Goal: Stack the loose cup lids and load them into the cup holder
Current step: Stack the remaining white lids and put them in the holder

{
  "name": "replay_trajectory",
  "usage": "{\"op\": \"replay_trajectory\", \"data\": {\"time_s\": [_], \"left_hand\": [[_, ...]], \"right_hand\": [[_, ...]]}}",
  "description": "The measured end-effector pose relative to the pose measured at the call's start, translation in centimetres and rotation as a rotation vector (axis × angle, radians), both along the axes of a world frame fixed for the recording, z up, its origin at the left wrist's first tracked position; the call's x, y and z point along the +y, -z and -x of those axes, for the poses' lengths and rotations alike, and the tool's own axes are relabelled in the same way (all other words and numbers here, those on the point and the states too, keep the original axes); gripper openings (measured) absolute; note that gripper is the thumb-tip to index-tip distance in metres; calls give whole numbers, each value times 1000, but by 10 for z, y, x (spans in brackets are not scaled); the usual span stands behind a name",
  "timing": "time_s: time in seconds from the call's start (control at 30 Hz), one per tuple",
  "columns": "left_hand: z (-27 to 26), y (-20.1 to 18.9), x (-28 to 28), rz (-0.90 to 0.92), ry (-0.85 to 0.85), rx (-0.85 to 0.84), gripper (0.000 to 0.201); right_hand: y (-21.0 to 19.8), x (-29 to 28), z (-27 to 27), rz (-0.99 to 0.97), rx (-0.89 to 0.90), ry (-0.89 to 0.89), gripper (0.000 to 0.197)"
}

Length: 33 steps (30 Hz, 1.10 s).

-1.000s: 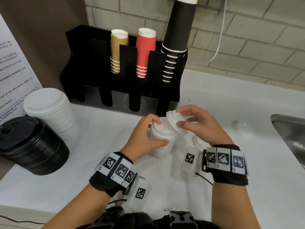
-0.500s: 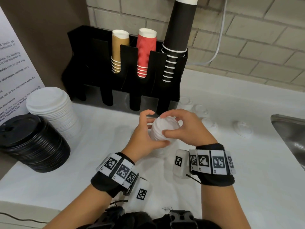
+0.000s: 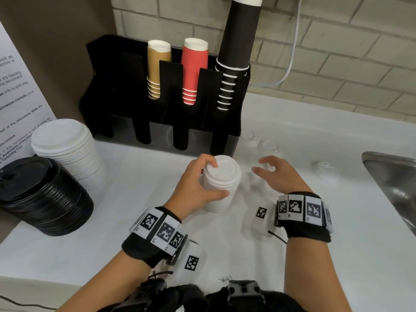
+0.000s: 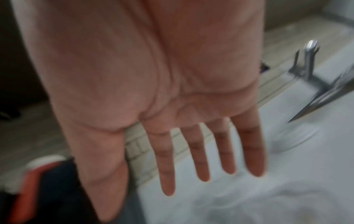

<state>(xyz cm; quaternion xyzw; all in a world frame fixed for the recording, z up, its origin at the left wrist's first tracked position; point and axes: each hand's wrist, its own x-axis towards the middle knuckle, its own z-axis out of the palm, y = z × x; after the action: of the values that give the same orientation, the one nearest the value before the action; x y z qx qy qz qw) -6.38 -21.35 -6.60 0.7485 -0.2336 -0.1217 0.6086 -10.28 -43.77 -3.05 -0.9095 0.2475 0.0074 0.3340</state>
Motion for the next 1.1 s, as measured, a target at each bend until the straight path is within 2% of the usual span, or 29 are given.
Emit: {"op": "replay_trajectory", "data": {"time_s": [0.03, 0.1, 0.2, 0.43, 0.63, 0.8, 0.93, 1.1], "left_hand": [[0, 0, 0, 3, 3, 6, 53], [1, 0, 0, 16, 2, 15, 51], [1, 0, 0, 26, 5, 16, 49], [0, -1, 3, 38, 35, 12, 48], [1, 2, 4, 25, 37, -6, 47], [2, 5, 1, 38, 19, -30, 45], [3, 6, -1, 63, 3, -40, 61], [3, 7, -4, 82, -38, -28, 90]], "right_hand": [[6, -9, 1, 37, 120, 34, 47], [13, -18, 5, 61, 251, 75, 52], [18, -19, 7, 105, 307, 54, 49], [22, -22, 3, 151, 339, 64, 56], [17, -19, 9, 153, 207, 111, 40], [-17, -4, 17, -242, -100, -3, 34], [-37, 23, 18, -337, -260, -153, 36], [-45, 47, 12, -221, -288, -305, 40]]}}
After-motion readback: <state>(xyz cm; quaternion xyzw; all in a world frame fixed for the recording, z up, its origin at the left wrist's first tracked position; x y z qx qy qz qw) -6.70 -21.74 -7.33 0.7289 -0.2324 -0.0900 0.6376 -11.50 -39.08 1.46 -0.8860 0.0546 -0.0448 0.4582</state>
